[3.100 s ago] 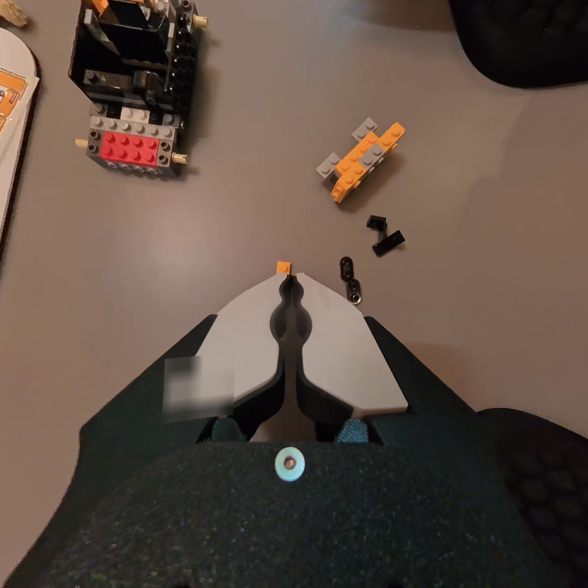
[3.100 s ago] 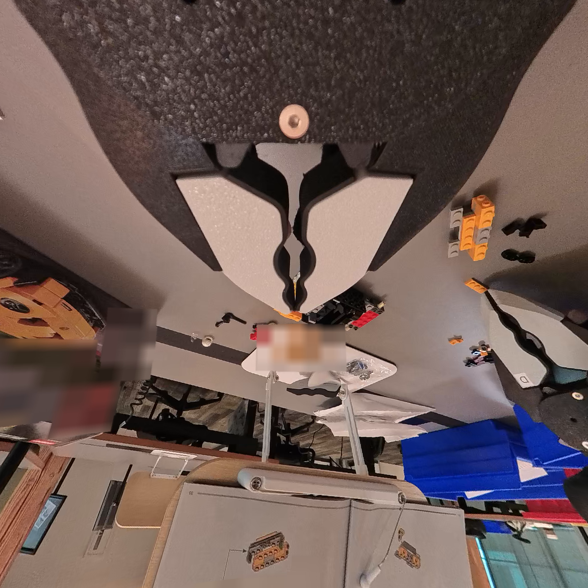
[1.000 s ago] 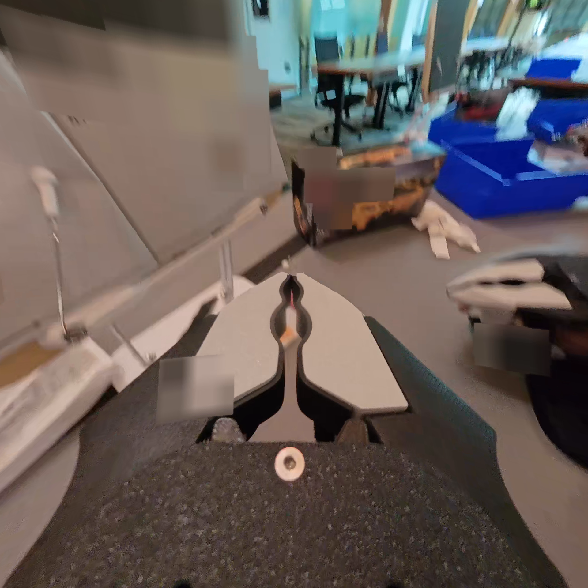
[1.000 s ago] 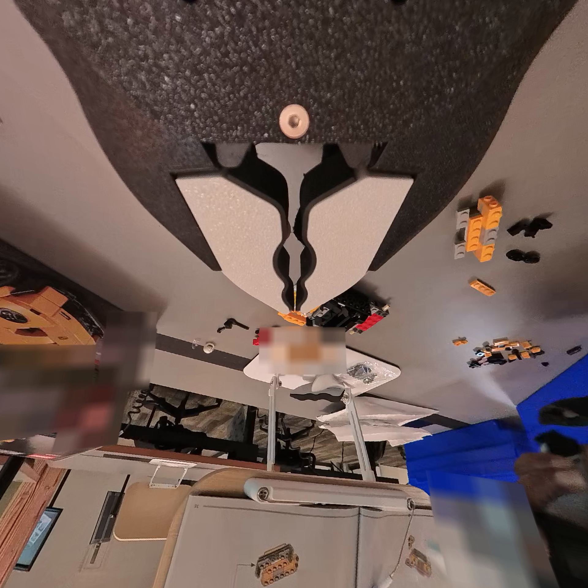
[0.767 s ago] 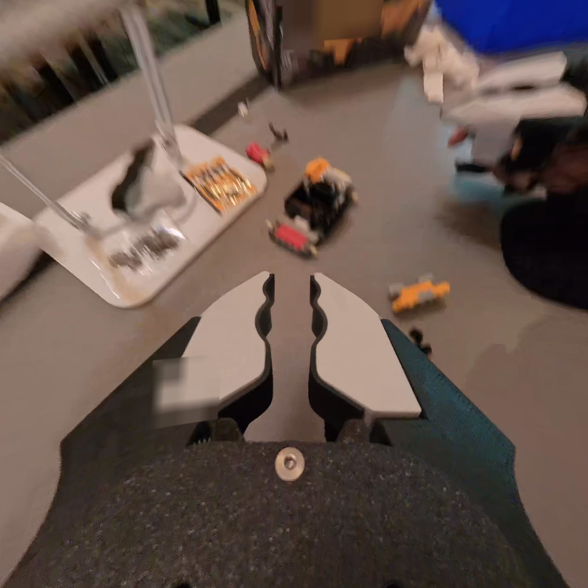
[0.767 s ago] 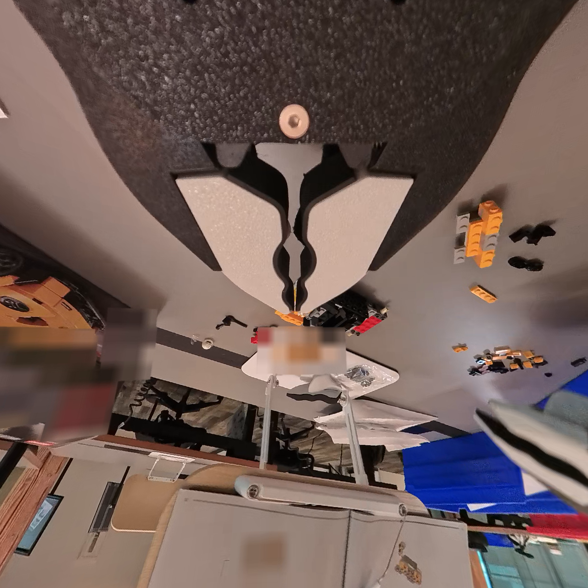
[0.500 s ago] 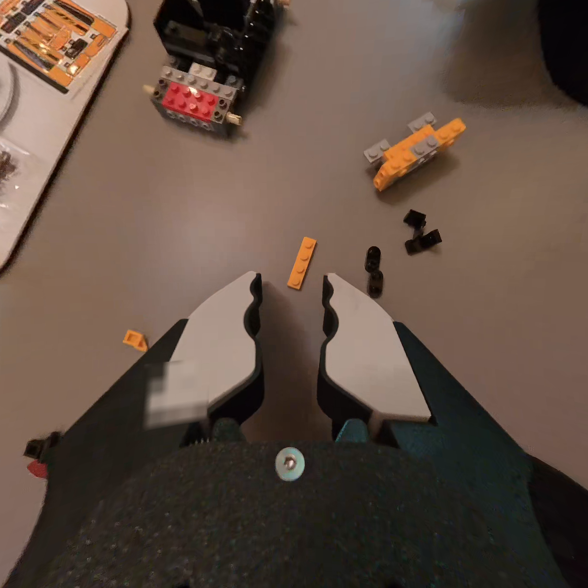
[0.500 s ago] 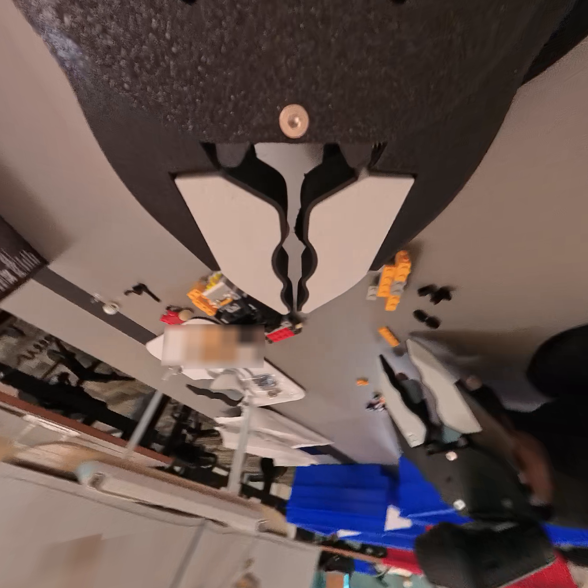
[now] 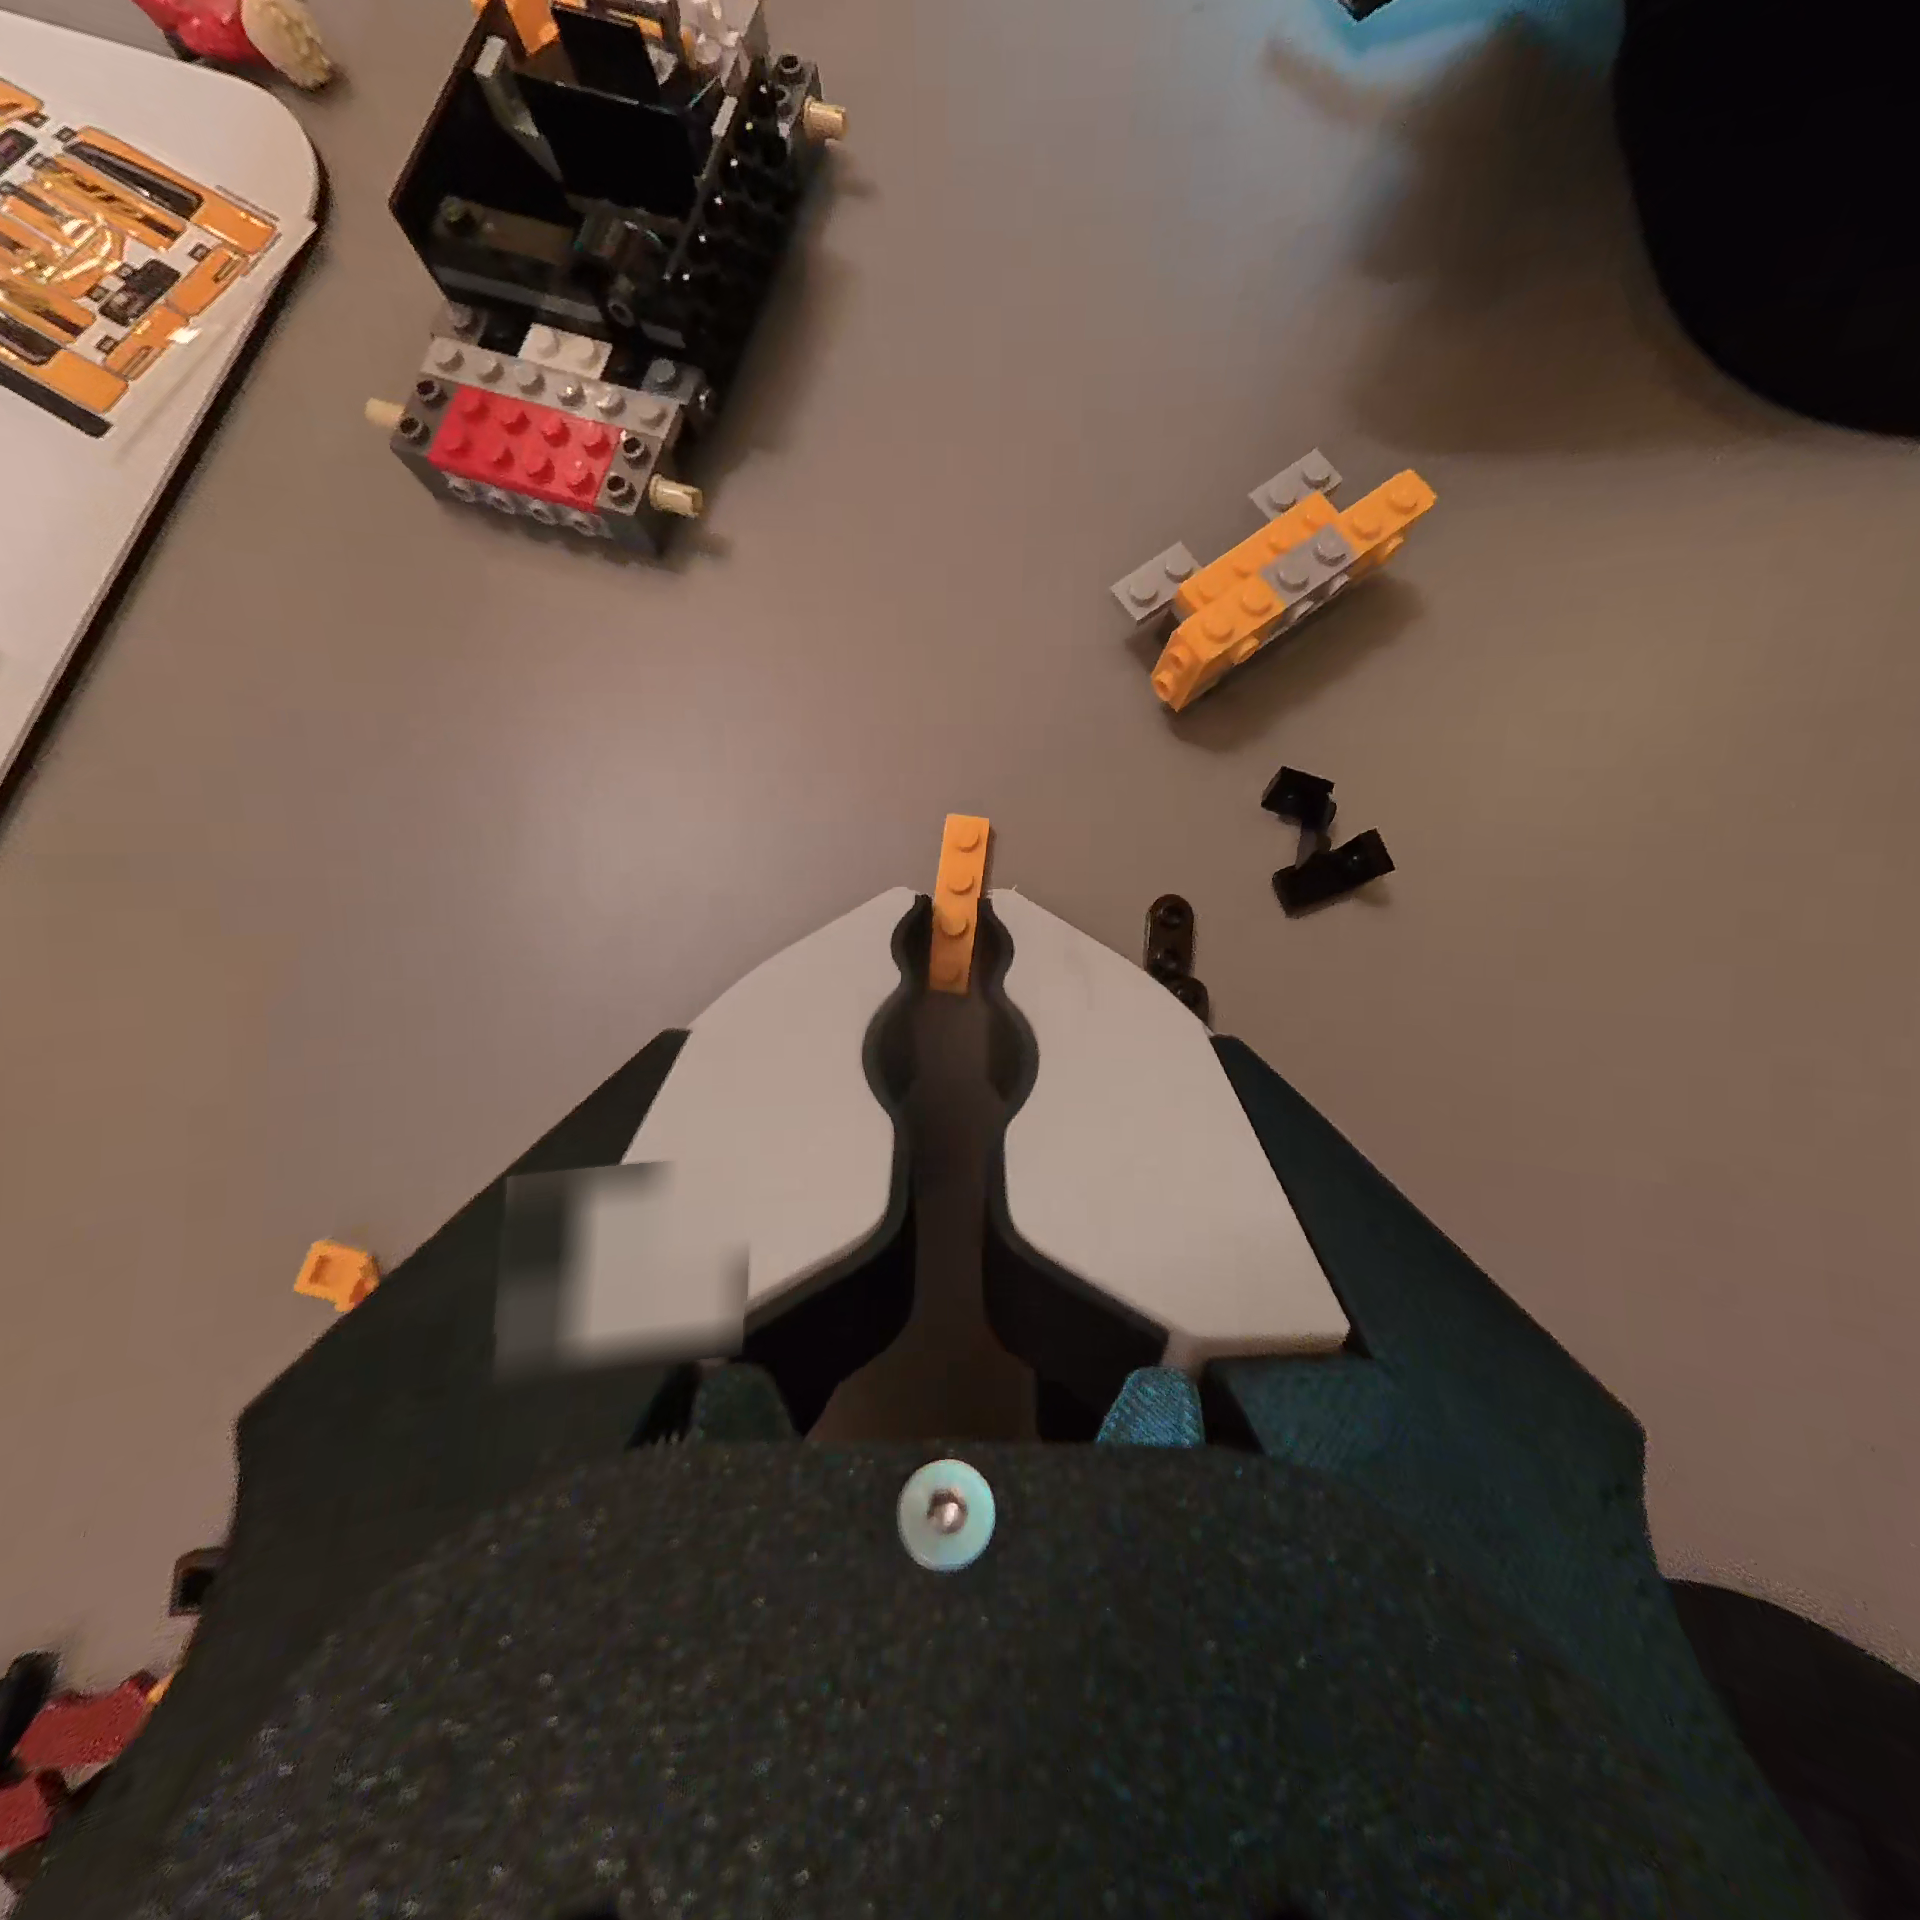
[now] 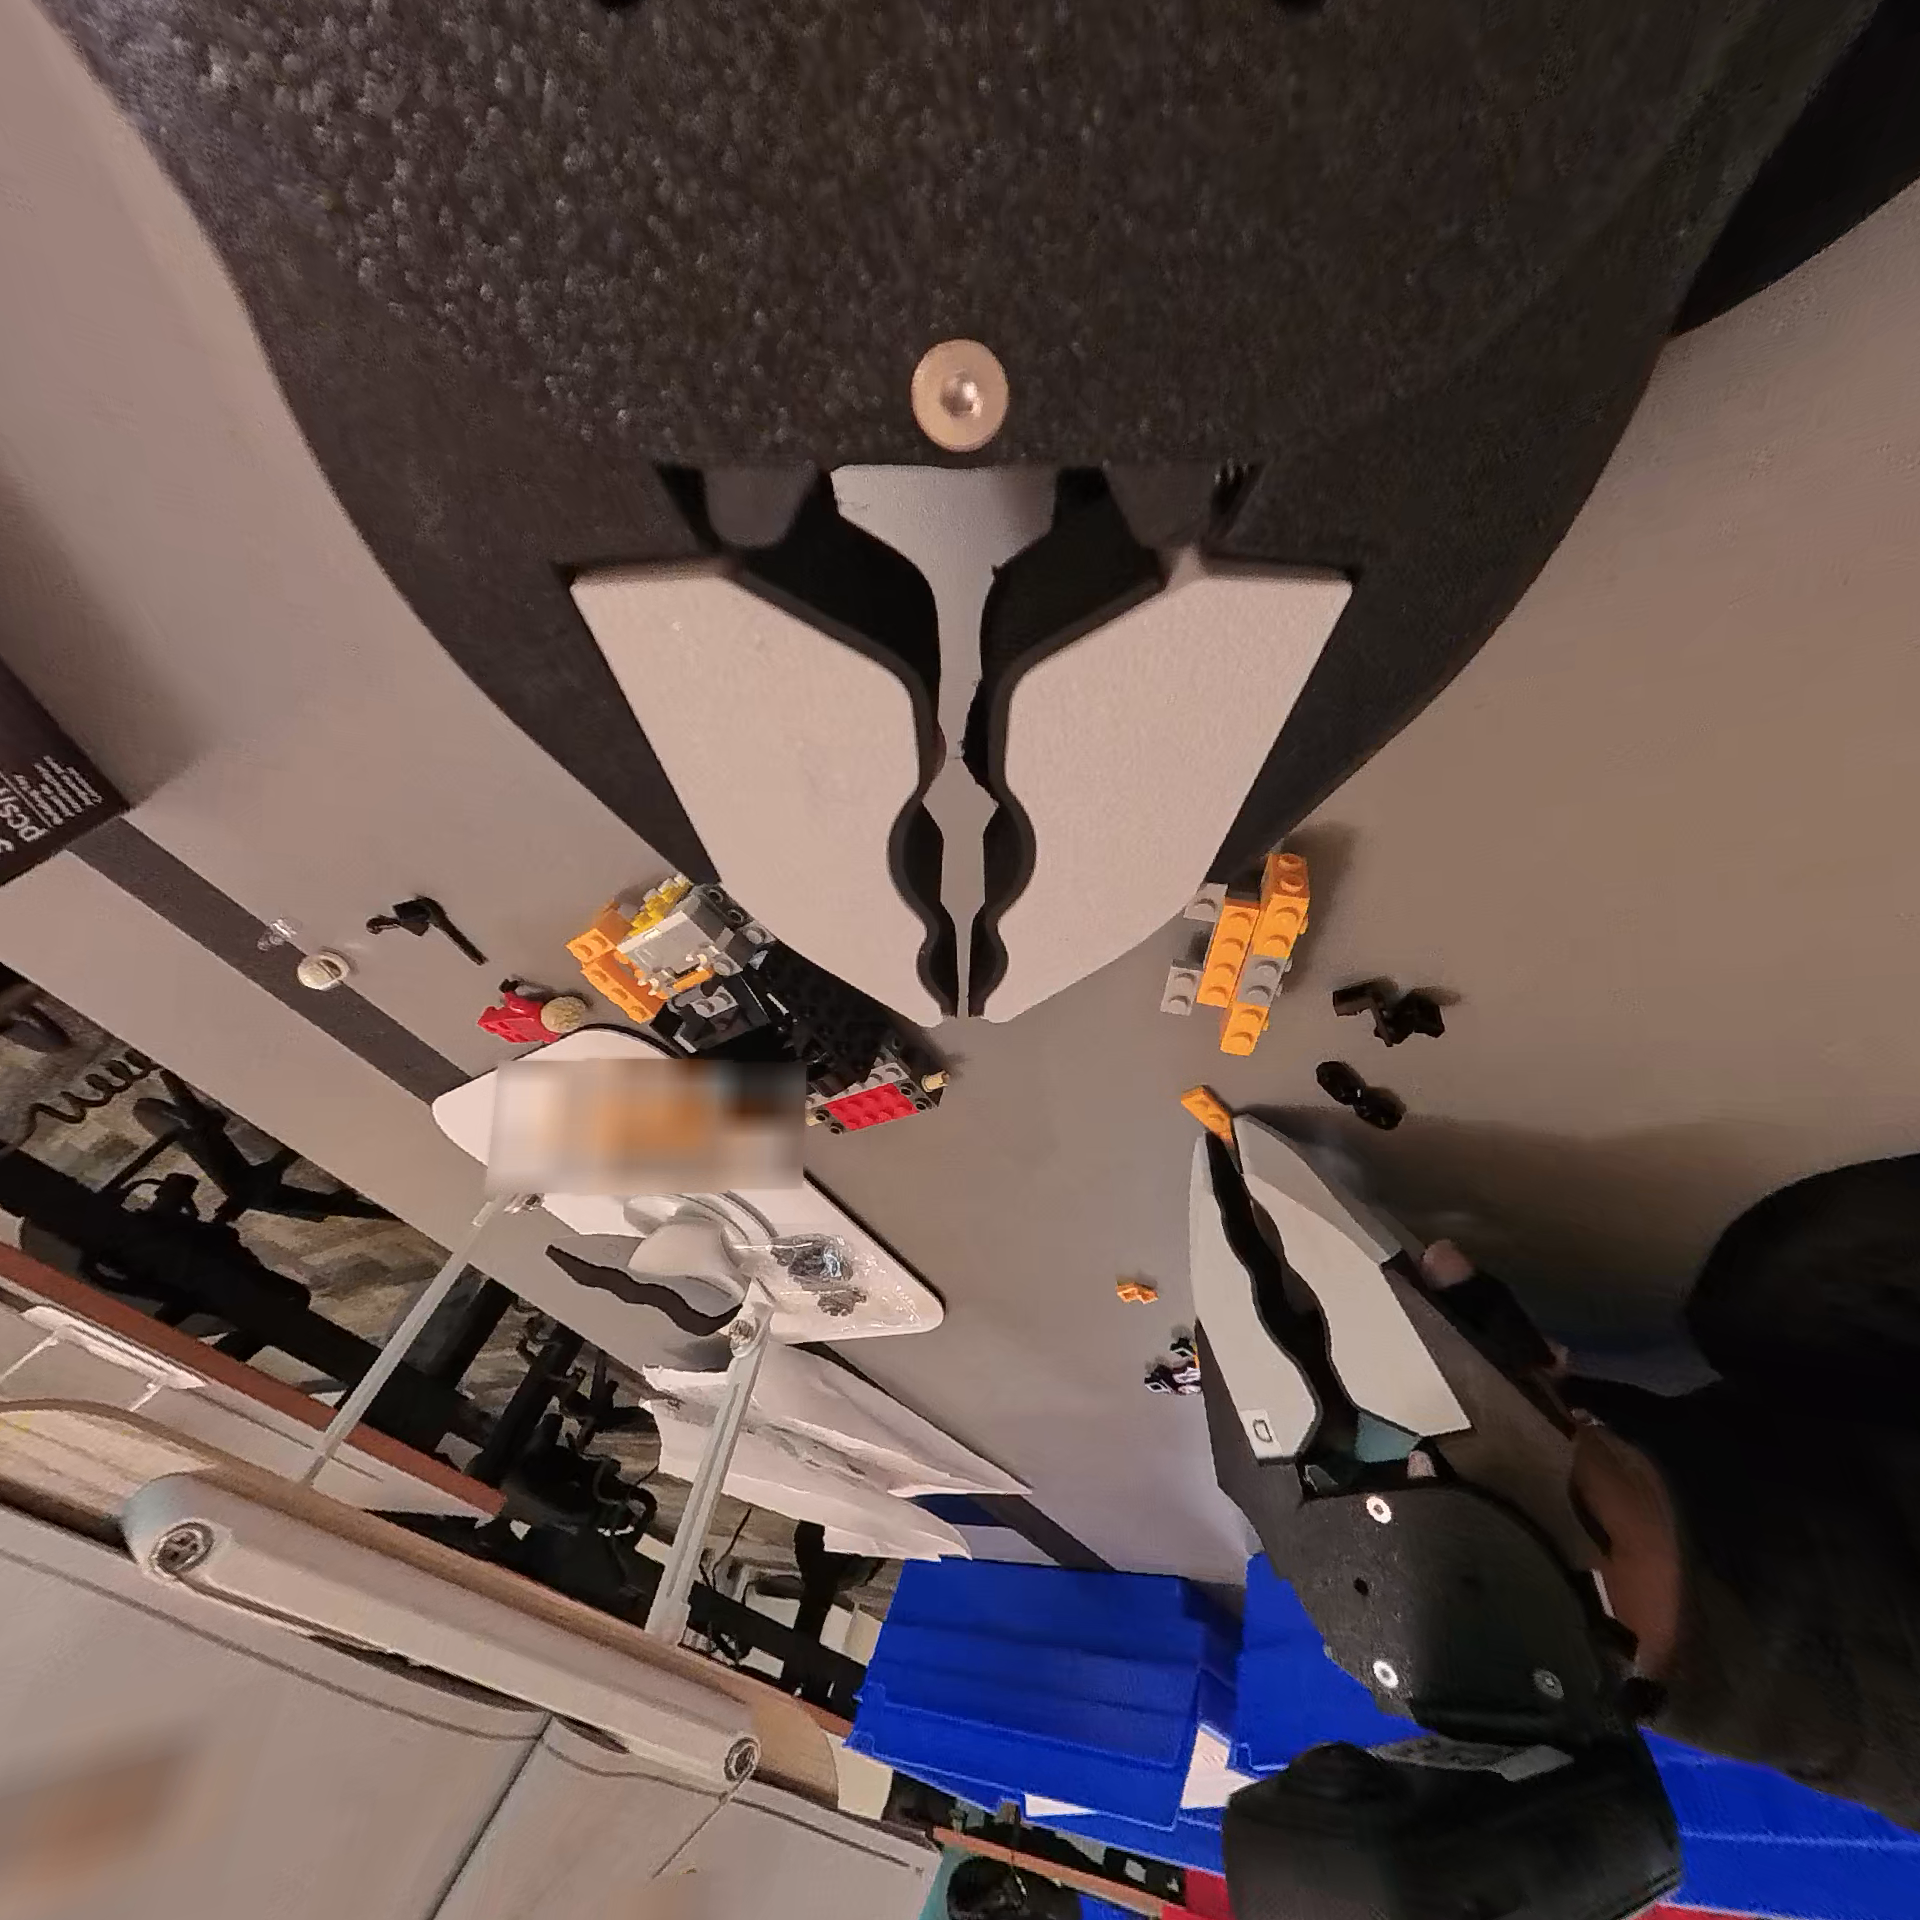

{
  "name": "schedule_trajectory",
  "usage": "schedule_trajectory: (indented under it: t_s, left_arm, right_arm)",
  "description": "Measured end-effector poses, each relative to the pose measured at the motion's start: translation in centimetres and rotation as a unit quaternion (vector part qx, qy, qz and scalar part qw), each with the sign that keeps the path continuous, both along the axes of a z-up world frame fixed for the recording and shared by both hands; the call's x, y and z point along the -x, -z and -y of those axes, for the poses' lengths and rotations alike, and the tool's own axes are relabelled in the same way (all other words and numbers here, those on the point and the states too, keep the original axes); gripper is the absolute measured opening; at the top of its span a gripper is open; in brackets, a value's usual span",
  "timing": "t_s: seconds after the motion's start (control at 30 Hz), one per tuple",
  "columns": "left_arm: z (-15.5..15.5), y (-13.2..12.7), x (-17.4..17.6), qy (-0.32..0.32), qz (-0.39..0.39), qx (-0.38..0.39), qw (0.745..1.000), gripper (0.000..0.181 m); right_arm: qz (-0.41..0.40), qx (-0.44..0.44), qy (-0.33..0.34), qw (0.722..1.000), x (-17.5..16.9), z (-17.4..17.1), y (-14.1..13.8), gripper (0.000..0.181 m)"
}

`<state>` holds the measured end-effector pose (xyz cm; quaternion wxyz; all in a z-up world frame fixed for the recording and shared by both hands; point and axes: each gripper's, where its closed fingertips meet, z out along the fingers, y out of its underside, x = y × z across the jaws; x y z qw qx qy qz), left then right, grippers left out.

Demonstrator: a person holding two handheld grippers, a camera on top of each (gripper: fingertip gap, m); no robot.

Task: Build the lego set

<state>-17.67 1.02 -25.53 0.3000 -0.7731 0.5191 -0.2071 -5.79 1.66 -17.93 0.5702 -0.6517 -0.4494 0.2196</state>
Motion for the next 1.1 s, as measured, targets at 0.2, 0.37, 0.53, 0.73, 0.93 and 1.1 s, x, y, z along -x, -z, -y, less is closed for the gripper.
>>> schedule_trajectory:
  t_s: [0.2,0.37,0.53,0.73,0.93,1.1]
  left_arm:
    - [0.4,0.0,-0.7,0.016,0.003,-0.004,1.000,0.010]
    - [0.4,-0.5,-0.7,0.013,0.017,-0.003,1.000,0.019]
    - [0.1,-2.5,-0.7,-0.002,0.060,-0.015,0.998,0.028]
    - [-1.5,-11.4,1.5,-0.090,0.173,-0.127,0.973,0.026]
    - [-1.5,-20.4,14.0,-0.314,0.235,-0.264,0.881,0.003]
    - [0.5,-20.2,30.4,-0.512,0.109,-0.242,0.817,0.000]
  right_arm:
    - [0.004,-0.004,-0.001,1.000,0.0,0.0,0.0,0.002]
    - [0.005,-0.006,0.003,1.000,-0.1,-0.1,0.0,0.001]
    - [0.001,-0.004,0.008,1.000,-0.3,-0.2,0.0,0.001]
    - [-0.029,-0.020,0.047,0.998,-1.3,-1.2,-1.3,0.001]
    - [-0.095,-0.054,0.154,0.982,-4.7,-3.4,-4.3,0.000]
    - [-0.113,-0.053,0.180,0.976,-5.6,-3.8,-4.8,0.000]
